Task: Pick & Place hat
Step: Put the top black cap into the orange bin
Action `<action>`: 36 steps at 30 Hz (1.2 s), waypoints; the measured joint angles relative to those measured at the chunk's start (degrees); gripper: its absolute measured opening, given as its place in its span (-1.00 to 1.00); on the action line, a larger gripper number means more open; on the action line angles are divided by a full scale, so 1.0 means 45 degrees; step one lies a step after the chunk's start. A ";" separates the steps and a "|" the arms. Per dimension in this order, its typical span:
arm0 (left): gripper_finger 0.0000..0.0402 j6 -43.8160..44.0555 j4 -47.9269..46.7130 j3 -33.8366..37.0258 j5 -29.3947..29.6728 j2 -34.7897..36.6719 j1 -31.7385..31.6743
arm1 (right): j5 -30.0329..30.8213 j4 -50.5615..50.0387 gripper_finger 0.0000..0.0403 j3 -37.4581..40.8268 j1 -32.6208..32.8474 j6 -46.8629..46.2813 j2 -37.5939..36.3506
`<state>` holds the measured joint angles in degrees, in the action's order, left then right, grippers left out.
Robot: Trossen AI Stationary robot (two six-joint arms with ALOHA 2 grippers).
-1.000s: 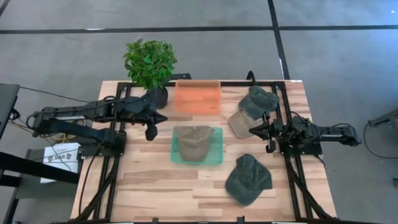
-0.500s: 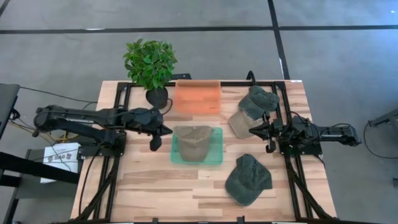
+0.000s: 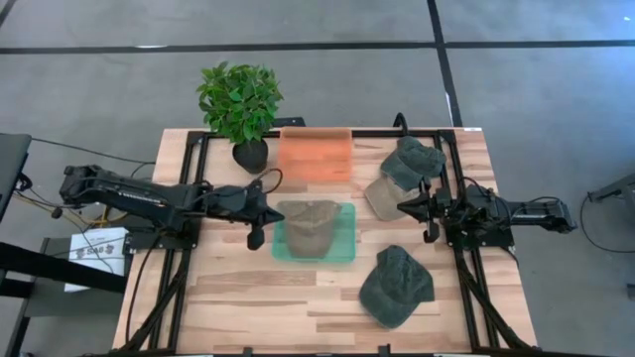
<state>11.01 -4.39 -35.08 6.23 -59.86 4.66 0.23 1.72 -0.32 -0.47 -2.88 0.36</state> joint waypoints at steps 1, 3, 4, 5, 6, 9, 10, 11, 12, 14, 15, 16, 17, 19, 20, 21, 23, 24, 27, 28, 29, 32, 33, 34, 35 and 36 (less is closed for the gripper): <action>-1.00 0.0001 0.0488 0.0405 0.0109 0.0218 -0.0002 | 0.0049 0.0043 -0.92 0.0000 -0.0009 -0.0292 0.0000; -1.00 0.0021 0.1209 0.1196 0.0172 0.0652 -0.0007 | 0.0226 0.0096 -0.92 0.0000 -0.0009 -0.0862 -0.0005; -1.00 0.0080 0.1459 0.1514 0.0175 0.0868 -0.0002 | 0.0278 0.0095 -0.92 -0.0010 -0.0009 -0.1222 0.0000; -1.00 0.0144 0.1701 0.1792 0.0161 0.1121 -0.0002 | 0.0283 0.0073 -0.92 -0.0038 -0.0009 -0.1531 -0.0005; -1.00 0.0164 0.1846 0.2036 0.0152 0.1375 0.0002 | 0.0283 -0.0021 -0.93 -0.0070 -0.0009 -0.1750 -0.0005; -1.00 -0.0017 0.1801 0.2603 0.0157 0.2098 -0.0007 | 0.0358 0.0085 -0.99 -0.0276 -0.0009 -0.2067 -0.0005; -1.00 -0.0201 0.1810 0.2766 0.0149 0.2355 -0.0007 | 0.0520 0.0113 -0.99 -0.0408 -0.0005 -0.2058 -0.0005; -1.00 -0.0325 0.1864 0.2949 0.0124 0.2632 -0.0002 | 0.0927 0.0119 -0.99 -0.0519 -0.0004 -0.2048 0.0014; -1.00 -0.0372 0.1844 0.3180 0.0120 0.2968 -0.0007 | 0.1550 0.0100 -0.99 -0.0662 -0.0004 -0.2049 0.0127; -1.00 -0.0388 0.1761 0.3677 0.0123 0.3615 -0.0041 | 0.2784 0.0078 -1.00 -0.1085 -0.0007 -0.2043 0.0530; -1.00 -0.0424 0.1749 0.3939 0.0123 0.3982 -0.0056 | 0.3288 0.0094 -1.00 -0.1360 -0.0006 -0.2038 0.0805; -1.00 -0.0474 0.1792 0.4176 0.0119 0.4301 -0.0099 | 0.3657 0.0145 -1.00 -0.1654 -0.0009 -0.2038 0.1186; -1.00 -0.0512 0.1793 0.4428 0.0108 0.4642 -0.0138 | 0.3872 0.0145 -1.00 -0.1958 -0.0006 -0.2035 0.1639; -1.00 -0.0519 0.1733 0.4921 -0.0128 0.5346 -0.0278 | 0.3982 0.0091 -1.00 -0.2634 -0.0004 -0.1947 0.2732; -1.00 -0.0521 0.1748 0.5108 -0.0327 0.5656 -0.0350 | 0.3986 0.0077 -1.00 -0.3034 -0.0004 -0.1937 0.3385; -1.00 -0.0521 0.1773 0.5277 -0.0519 0.5960 -0.0396 | 0.3986 0.0103 -1.00 -0.3509 -0.0004 -0.1940 0.4113; -1.00 -0.0638 0.1745 0.5607 -0.0831 0.6581 -0.0464 | 0.4010 0.0073 -1.00 -0.4482 -0.0006 -0.1941 0.5716; -1.00 -0.0740 0.1749 0.5723 -0.0932 0.6847 -0.0464 | 0.4024 0.0013 -1.00 -0.5054 -0.0004 -0.1947 0.6603; -1.00 -0.1111 0.1528 0.5854 -0.0984 0.7525 -0.0459 | 0.4105 -0.0910 -1.00 -0.7253 -0.0008 -0.2399 0.9132; -1.00 -0.1232 0.1462 0.5855 -0.0976 0.7738 -0.0461 | 0.4283 -0.1693 -1.00 -0.8163 -0.0004 -0.2705 0.9939; -1.00 -0.1342 0.1439 0.5855 -0.0973 0.7927 -0.0459 | 0.4439 -0.2691 -1.00 -0.9133 -0.0004 -0.3098 1.0756; -1.00 -0.1418 0.1270 0.5855 -0.0888 0.8447 -0.0462 | 0.4705 -0.6582 -1.00 -1.2081 -0.0074 -0.4369 1.3128; -1.00 -0.1420 0.1276 0.5855 -0.0875 0.8594 -0.0464 | 0.4709 -0.7914 -1.00 -1.3014 -0.0149 -0.4870 1.3831; -1.00 -0.1420 0.1278 0.5855 -0.0877 0.8742 -0.0459 | 0.4711 -0.9209 -1.00 -1.3977 -0.0233 -0.5417 1.4534; -1.00 -0.1420 0.1278 0.5855 -0.0876 0.8888 -0.0459 | 0.4736 -1.0487 -1.00 -1.4862 -0.0322 -0.5908 1.5122; -1.00 -0.1420 0.1278 0.5855 -0.0873 0.9015 -0.0461 | 0.4836 -1.1688 -1.00 -1.5626 -0.0429 -0.6333 1.5660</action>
<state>4.62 1.37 -8.73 2.31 -19.30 2.58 21.99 -50.87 -70.63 -2.40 -31.38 70.83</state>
